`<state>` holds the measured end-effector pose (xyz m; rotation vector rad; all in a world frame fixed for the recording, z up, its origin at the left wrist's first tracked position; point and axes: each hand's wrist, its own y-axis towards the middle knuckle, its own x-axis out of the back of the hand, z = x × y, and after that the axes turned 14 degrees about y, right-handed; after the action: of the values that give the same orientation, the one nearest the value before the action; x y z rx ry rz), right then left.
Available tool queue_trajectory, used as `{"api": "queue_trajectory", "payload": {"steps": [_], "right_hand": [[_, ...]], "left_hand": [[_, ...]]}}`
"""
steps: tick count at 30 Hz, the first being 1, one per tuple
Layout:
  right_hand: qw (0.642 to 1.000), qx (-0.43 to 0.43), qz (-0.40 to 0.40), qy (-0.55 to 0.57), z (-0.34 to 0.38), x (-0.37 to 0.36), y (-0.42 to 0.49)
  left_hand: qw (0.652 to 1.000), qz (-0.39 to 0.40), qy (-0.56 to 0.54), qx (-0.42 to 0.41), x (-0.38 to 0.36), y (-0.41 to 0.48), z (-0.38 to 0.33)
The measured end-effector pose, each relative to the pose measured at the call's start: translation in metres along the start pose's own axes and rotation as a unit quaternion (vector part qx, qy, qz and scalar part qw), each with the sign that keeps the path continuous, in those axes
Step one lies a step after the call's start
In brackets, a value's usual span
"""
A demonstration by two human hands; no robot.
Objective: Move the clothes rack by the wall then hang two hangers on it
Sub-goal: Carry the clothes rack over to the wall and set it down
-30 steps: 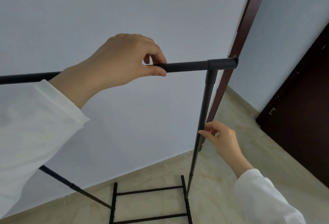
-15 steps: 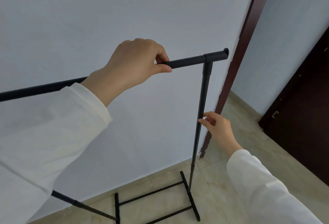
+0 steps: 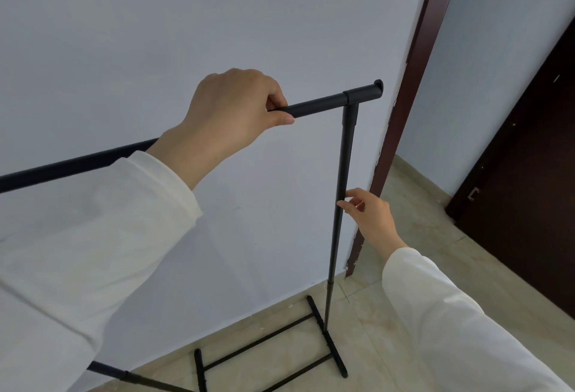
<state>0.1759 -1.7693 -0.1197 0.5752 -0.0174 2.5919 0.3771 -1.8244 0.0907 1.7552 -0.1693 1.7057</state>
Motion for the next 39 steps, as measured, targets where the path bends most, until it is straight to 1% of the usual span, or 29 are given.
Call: {"api": "queue_trajectory", "payload": {"steps": [3,5,7,10,17,20,22,25,26,27,28,29,30,32,34,36,37,38,39], "right_hand": [[1.0,-0.014,0.004,0.012,-0.004,0.0,0.006],[0.999,-0.023,0.004,0.024,-0.009,0.001,0.009],[0.999,-0.035,0.003,0.034,-0.013,0.003,0.011],[0.998,-0.052,-0.002,0.043,-0.018,0.005,0.012],[0.997,-0.066,-0.005,0.044,-0.014,0.009,0.009],[0.995,-0.072,-0.011,0.071,-0.007,0.012,0.002],[0.992,-0.073,-0.036,0.096,-0.004,0.02,-0.005],[0.987,-0.073,-0.082,0.116,-0.003,0.038,-0.021],[0.985,-0.076,-0.096,0.119,-0.004,0.046,-0.029],[0.982,-0.079,-0.114,0.127,-0.006,0.054,-0.037],[0.978,-0.083,-0.132,0.139,-0.01,0.064,-0.047],[0.974,-0.082,-0.15,0.15,-0.013,0.072,-0.056],[0.969,-0.086,-0.17,0.156,-0.017,0.084,-0.07],[0.959,-0.092,-0.211,0.167,-0.026,0.106,-0.099],[0.944,-0.096,-0.265,0.175,-0.032,0.137,-0.14],[0.924,-0.107,-0.32,0.182,-0.043,0.163,-0.179],[0.9,-0.11,-0.385,0.175,-0.055,0.203,-0.239],[0.892,-0.11,-0.399,0.179,-0.061,0.211,-0.256],[0.886,-0.124,-0.41,0.179,-0.067,0.219,-0.275]], "left_hand": [[0.995,0.045,-0.081,0.043,-0.005,0.006,0.001],[0.986,0.077,-0.139,0.054,-0.007,0.01,0.0],[0.979,0.101,-0.17,0.056,-0.007,0.012,-0.002],[0.976,0.116,-0.174,0.058,-0.007,0.014,-0.009],[0.981,0.121,-0.136,0.064,-0.003,0.015,-0.018],[0.99,0.092,-0.093,0.06,-0.003,0.011,-0.026],[0.996,0.054,-0.042,0.05,-0.006,0.007,-0.032],[0.998,-0.028,0.049,0.025,-0.016,0.003,-0.039],[0.996,-0.06,0.062,0.022,-0.02,0.001,-0.043],[0.995,-0.09,0.048,0.021,-0.023,-0.001,-0.049],[0.992,-0.123,0.012,0.011,-0.025,-0.004,-0.059],[0.988,-0.149,-0.036,-0.006,-0.026,-0.009,-0.07],[0.983,-0.159,-0.089,-0.031,-0.03,-0.014,-0.087],[0.969,-0.112,-0.21,-0.07,-0.044,-0.024,-0.127],[0.947,-0.004,-0.311,-0.084,-0.067,-0.044,-0.182],[0.921,0.122,-0.358,-0.092,-0.095,-0.07,-0.228],[0.896,0.188,-0.381,-0.128,-0.096,-0.106,-0.292],[0.879,0.234,-0.398,-0.118,-0.107,-0.12,-0.312],[0.853,0.28,-0.429,-0.096,-0.115,-0.136,-0.333]]}}
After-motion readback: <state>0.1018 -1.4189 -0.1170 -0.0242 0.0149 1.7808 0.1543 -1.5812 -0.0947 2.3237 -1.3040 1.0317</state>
